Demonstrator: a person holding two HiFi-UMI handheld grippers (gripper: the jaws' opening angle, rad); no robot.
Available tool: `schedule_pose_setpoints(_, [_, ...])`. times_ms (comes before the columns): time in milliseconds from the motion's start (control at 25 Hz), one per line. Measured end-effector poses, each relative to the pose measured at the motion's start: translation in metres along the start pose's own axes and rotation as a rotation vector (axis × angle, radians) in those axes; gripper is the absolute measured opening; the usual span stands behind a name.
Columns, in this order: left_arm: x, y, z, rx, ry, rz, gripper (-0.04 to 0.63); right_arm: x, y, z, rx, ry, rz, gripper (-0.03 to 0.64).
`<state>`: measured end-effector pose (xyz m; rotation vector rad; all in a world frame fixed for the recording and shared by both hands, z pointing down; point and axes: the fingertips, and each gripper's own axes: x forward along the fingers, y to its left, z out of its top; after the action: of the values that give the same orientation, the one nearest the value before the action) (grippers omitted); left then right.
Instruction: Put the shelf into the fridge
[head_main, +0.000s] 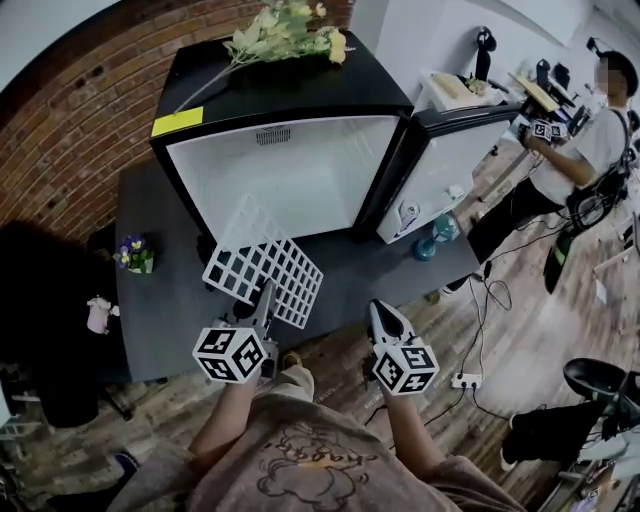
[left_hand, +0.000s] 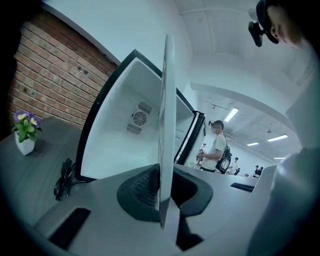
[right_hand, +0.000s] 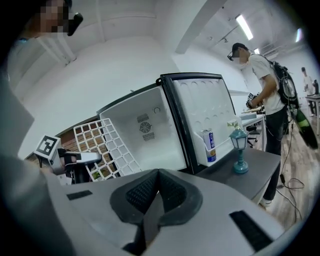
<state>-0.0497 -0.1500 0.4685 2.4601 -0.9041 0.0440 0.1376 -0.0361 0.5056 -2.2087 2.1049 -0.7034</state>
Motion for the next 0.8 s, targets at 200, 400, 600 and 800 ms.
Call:
schedule_pose_setpoints(200, [0.026, 0.012, 0.019, -0.004, -0.011, 0.003, 0.048, 0.031, -0.005, 0.018, -0.019, 0.014, 0.010, 0.000])
schedule_pose_setpoints(400, [0.042, 0.016, 0.029, -0.010, -0.016, 0.006, 0.048, 0.054, -0.009, 0.029, -0.026, 0.026, 0.025, 0.000])
schedule_pose_setpoints(600, [0.046, 0.021, 0.029, -0.027, -0.018, 0.040, 0.048, 0.073, -0.005, 0.034, -0.035, 0.048, 0.075, 0.000])
schedule_pose_setpoints(800, [0.048, 0.017, 0.031, -0.044, -0.052, 0.094, 0.048, 0.088, -0.008, 0.042, -0.048, 0.066, 0.152, 0.000])
